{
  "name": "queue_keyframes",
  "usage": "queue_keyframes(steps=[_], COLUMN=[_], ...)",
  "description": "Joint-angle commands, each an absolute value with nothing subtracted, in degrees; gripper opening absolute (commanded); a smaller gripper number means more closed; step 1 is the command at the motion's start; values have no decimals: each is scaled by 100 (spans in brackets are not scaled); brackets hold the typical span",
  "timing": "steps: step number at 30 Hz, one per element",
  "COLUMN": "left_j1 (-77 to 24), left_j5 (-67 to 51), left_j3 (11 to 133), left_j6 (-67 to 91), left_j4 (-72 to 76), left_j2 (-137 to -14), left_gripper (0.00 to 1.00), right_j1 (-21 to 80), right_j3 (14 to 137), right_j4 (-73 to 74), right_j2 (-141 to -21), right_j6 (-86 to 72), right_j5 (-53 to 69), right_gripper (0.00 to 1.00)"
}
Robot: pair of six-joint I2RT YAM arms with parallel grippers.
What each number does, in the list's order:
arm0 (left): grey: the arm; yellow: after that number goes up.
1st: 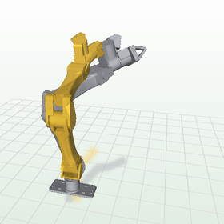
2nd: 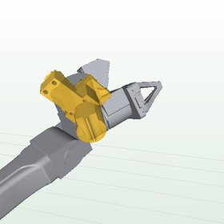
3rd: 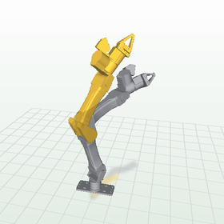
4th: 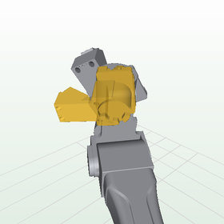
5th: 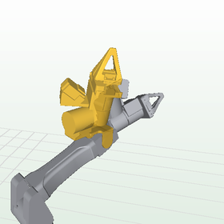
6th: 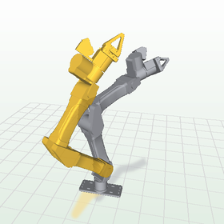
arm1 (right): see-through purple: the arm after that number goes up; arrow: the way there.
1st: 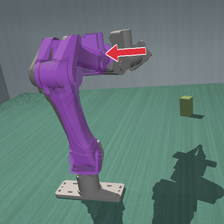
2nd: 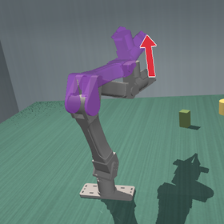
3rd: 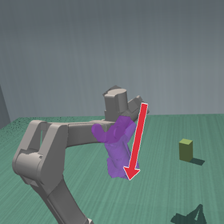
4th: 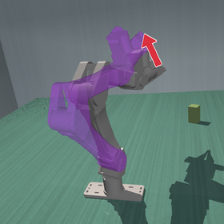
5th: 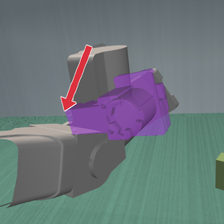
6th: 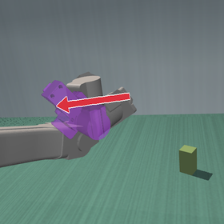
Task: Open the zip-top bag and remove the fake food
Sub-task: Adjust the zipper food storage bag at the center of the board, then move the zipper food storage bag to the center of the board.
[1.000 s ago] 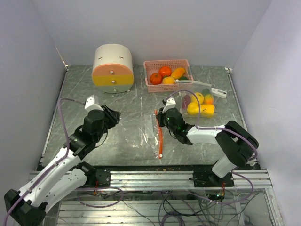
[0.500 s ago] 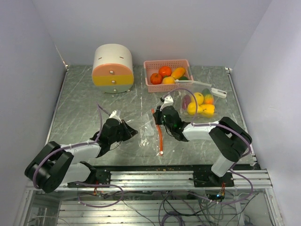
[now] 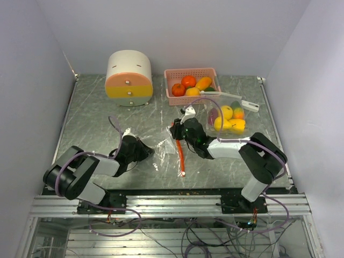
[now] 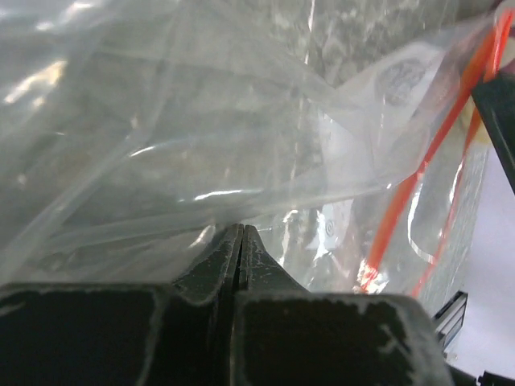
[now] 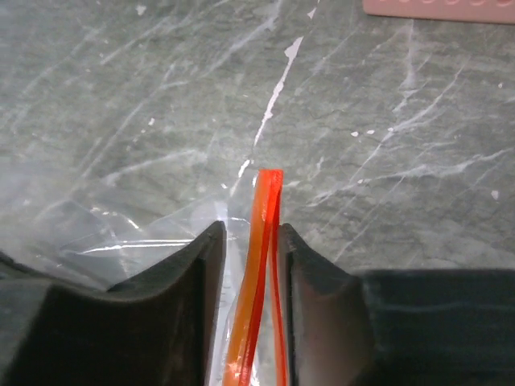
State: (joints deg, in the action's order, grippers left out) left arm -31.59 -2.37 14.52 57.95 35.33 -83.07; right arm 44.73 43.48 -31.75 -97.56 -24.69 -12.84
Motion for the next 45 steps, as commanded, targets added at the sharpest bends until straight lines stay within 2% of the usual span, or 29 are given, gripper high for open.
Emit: queue_keyframes(steps=[1, 4, 6, 8, 13, 18, 25, 30, 35, 40, 43, 45], left_j1=[-2803, -2458, -2198, -1849, -789, 422, 1690, 2187, 2416, 2417, 2404, 2377], left_j5=[20, 106, 207, 167, -154, -369, -732, -865, -1031, -1190, -1033, -912], left_j3=[1426, 1449, 1463, 1468, 1473, 1209, 1370, 1664, 2109, 2374, 2167, 2034], left_j6=[5727, 5643, 5582, 5521, 5329, 5439, 5337, 5291, 5364, 5430, 5379, 5326], left_j4=[3321, 2955, 2686, 2499, 2114, 2054, 1645, 1656, 2043, 2360, 2273, 2053], left_j2=[-8468, -8268, -8091, -7946, -7654, -7410, -7148, -7460, -8280, -8812, -8300, -7732], left_gripper=[7, 8, 8, 9, 11, 12, 13, 13, 12, 13, 21, 31], right_j1=[4467, 4458, 4410, 4144, 3060, 2485, 2377, 2364, 2366, 2365, 2364, 2364], right_j3=[4410, 4227, 4033, 3871, 3755, 4065, 4016, 3980, 4142, 4274, 4339, 4221], right_j4=[-3114, -3014, -2951, -2804, -2118, -1301, -1027, -1091, -975, -857, -693, -819], right_j2=[-9330, -8849, -8431, -7975, -7189, -7288, -7707, -7875, -8267, -8648, -8713, -8677], right_j6=[-2283, -2221, -2201, -2276, -2459, -2318, -2293, -2098, -1927, -1979, -2156, -2262], right_j5=[-1243, -1538, -1918, -2093, -2186, -2625, -2915, -3169, -3360, -3283, -3143, -2903], right_gripper=[46, 70, 82, 87, 90, 91, 90, 89, 89, 78, 67, 58])
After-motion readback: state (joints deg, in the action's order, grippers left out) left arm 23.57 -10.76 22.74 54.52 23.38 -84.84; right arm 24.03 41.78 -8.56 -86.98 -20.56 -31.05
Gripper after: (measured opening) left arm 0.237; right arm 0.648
